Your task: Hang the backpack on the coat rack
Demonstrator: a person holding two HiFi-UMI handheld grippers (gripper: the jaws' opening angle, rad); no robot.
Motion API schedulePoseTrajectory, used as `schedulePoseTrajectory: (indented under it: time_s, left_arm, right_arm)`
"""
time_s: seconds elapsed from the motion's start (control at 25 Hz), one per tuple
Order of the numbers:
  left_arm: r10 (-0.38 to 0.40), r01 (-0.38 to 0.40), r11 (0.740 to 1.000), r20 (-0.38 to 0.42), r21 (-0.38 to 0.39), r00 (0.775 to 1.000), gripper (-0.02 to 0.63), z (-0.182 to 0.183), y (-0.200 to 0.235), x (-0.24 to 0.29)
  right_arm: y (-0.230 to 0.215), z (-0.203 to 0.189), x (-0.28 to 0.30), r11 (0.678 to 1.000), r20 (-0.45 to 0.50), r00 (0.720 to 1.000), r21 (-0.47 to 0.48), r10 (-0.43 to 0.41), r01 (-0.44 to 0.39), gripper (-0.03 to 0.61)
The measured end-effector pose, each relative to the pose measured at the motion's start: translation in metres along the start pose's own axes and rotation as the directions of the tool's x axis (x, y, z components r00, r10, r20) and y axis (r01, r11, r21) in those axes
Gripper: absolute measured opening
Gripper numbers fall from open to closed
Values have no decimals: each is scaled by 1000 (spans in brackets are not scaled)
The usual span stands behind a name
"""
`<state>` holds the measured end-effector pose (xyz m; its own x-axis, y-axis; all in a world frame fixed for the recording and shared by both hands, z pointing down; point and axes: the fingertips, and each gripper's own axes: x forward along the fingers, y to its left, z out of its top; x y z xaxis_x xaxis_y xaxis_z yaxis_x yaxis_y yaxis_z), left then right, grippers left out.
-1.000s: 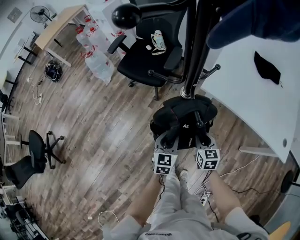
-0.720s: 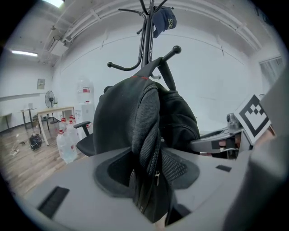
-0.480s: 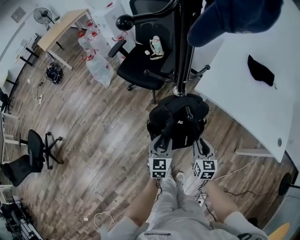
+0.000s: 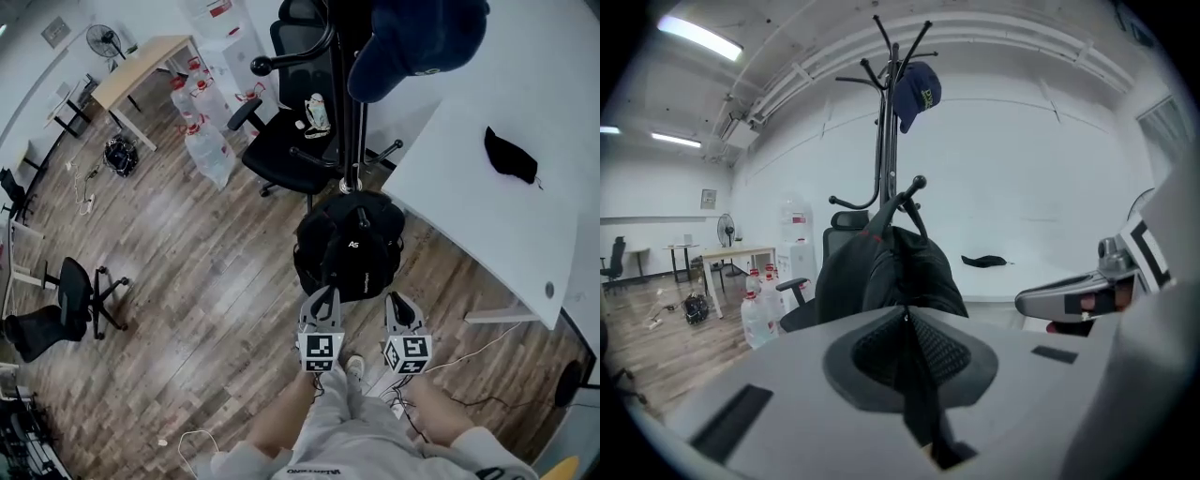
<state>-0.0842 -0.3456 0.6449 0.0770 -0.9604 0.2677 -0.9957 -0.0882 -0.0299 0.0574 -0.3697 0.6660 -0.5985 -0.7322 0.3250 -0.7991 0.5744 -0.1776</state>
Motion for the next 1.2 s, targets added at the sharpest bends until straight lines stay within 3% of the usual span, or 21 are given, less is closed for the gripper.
schedulePoseTrajectory:
  time_s: [0.28, 0.52, 0.8, 0.92, 1.2]
  left_arm:
    - [-12, 11, 1000, 52, 24, 999, 9, 42, 3, -70]
    - [-32, 26, 998, 102, 58, 994, 9, 73, 4, -118]
    - [-51, 45, 998, 188, 34, 981, 9, 92, 12, -170]
    - [-81, 81, 997, 213, 10, 974, 9, 93, 15, -199]
    - [-173, 163, 985, 238, 61, 956, 9, 83, 27, -270]
  right_arm:
    - [12, 42, -63, 999, 65, 997, 34, 41, -43, 32]
    - [31, 77, -116, 997, 148, 986, -9, 77, -76, 32]
    - [77, 84, -158, 996, 167, 982, -26, 87, -84, 32]
    - [98, 83, -183, 998, 191, 980, -19, 57, -54, 32]
    - [154, 54, -241, 999, 205, 978, 0, -35, 35, 32]
